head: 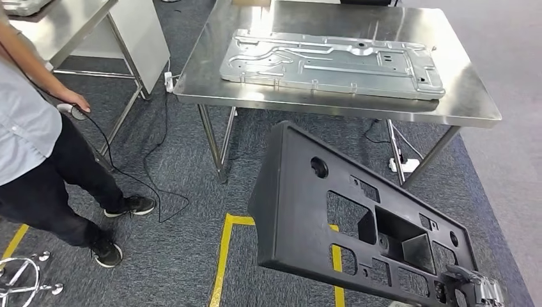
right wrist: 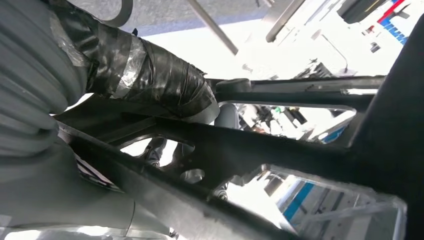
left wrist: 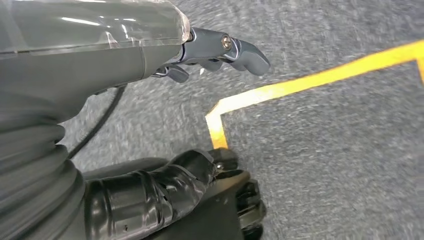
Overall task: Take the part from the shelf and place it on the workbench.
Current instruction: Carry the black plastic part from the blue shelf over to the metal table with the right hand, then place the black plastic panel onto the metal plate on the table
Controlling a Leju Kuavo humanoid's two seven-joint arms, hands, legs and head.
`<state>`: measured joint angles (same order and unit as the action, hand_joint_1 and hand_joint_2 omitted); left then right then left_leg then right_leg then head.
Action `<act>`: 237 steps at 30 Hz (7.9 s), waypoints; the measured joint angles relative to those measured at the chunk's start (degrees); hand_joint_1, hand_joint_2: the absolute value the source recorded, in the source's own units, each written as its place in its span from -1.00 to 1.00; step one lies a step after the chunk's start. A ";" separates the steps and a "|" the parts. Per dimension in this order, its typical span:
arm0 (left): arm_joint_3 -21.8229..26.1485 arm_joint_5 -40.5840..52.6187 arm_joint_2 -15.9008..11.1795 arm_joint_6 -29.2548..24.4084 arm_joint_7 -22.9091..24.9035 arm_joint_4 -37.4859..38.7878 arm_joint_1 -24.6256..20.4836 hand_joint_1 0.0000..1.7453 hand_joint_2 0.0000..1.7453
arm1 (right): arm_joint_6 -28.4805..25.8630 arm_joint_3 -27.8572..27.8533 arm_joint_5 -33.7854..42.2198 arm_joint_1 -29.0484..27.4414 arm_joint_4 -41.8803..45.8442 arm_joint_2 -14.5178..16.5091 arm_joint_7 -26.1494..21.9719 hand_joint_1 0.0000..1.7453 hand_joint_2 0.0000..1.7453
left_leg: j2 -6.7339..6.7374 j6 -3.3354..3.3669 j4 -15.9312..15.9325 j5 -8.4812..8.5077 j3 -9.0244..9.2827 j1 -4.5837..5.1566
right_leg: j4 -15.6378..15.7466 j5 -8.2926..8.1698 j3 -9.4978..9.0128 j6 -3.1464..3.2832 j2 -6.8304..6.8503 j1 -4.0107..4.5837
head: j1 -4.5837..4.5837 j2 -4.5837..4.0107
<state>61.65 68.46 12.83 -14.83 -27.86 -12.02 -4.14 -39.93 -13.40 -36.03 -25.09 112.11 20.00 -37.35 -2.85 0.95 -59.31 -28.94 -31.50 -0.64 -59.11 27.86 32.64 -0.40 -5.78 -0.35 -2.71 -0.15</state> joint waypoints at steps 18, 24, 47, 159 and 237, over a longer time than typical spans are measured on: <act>-0.05 0.15 -0.04 2.38 -2.33 0.00 -0.45 -1.00 1.00 | 2.55 1.78 -3.58 -0.06 -1.08 -0.85 3.30 1.00 1.00 | 6.82 -0.91 1.15 -1.59 2.53 -0.02 | 0.69 0.07 -0.30 -0.08 6.75 -0.30 | -0.15 0.00; -0.08 0.22 -0.17 2.52 -2.48 0.00 0.31 -1.00 1.00 | 1.13 3.63 -3.44 0.09 -2.13 -1.91 4.61 1.00 1.00 | 3.38 -1.02 -15.36 -7.13 -6.77 -0.07 | 1.10 1.17 -2.09 1.59 5.59 0.24 | 0.01 0.00; -0.08 0.31 -0.56 2.69 -2.38 0.00 0.35 -1.00 1.00 | 0.28 5.50 -2.82 0.29 -3.65 -5.18 6.20 1.00 1.00 | 3.27 -0.88 1.69 -3.11 5.40 -0.28 | -1.30 -1.24 3.21 -0.97 6.28 -0.89 | -0.48 0.01; -0.09 1.96 -0.52 1.31 -1.16 0.00 0.49 -1.00 1.00 | 0.13 5.91 -0.10 1.72 -3.64 -3.99 3.60 1.00 1.00 | 2.56 3.44 1.39 1.77 0.49 1.46 | -6.74 5.90 -1.60 -0.08 5.74 0.30 | -0.30 0.00; -2.78 5.83 -0.71 4.98 -1.04 0.17 -0.43 -1.00 1.00 | 0.15 5.82 -16.21 15.20 -3.33 -11.29 8.63 0.94 1.00 | 2.53 -0.52 -8.83 -5.23 -3.59 0.79 | -0.28 -0.77 1.15 1.61 5.78 -0.43 | 0.25 0.00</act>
<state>58.87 74.29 12.12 -9.85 -28.89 -11.85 -4.56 -39.78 -7.58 -52.24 -9.89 108.78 8.72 -28.72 -0.32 0.43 -68.14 -34.17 -35.09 0.15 -59.40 27.09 33.78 1.21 0.00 -0.77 -2.46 -0.15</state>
